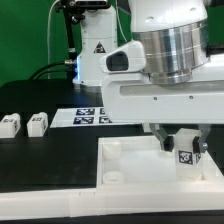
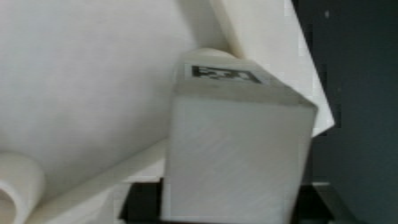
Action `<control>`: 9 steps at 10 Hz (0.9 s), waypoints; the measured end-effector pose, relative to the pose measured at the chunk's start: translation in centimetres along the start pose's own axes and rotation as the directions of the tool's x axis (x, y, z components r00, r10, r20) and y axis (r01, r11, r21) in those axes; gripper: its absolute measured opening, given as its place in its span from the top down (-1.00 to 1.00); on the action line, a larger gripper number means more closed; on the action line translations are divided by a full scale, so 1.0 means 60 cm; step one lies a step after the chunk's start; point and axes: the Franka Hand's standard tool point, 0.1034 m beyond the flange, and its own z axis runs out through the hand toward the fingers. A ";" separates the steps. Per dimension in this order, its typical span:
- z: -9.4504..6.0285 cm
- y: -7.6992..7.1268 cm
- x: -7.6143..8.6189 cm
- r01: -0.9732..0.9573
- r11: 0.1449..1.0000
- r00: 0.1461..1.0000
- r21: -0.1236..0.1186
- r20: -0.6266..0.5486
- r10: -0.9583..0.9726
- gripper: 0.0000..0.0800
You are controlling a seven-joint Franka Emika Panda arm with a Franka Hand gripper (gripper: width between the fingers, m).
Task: Assemble one leg
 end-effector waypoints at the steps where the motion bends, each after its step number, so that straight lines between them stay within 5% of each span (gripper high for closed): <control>1: 0.001 0.003 0.001 -0.192 0.981 0.981 -0.005 0.004 0.192 0.27; 2: 0.003 0.001 0.001 -0.392 0.920 0.920 0.011 0.013 0.391 0.27; 3: 0.010 -0.004 0.002 -0.562 0.826 0.827 0.037 0.030 0.561 0.65; 4: 0.013 -0.011 0.002 -0.718 0.694 0.696 0.055 0.040 0.717 0.65; 5: 0.013 -0.014 0.002 -0.774 0.631 0.633 0.062 0.039 0.773 0.89; 8: 0.016 -0.007 0.002 -0.712 0.699 0.702 0.067 0.026 0.712 0.95; 9: 0.016 -0.006 0.003 -0.696 0.715 0.718 0.068 0.025 0.696 0.70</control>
Offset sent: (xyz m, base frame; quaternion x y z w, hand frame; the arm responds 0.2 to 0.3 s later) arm 0.0101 0.0190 -0.0115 0.0767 -0.0028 0.5383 0.8392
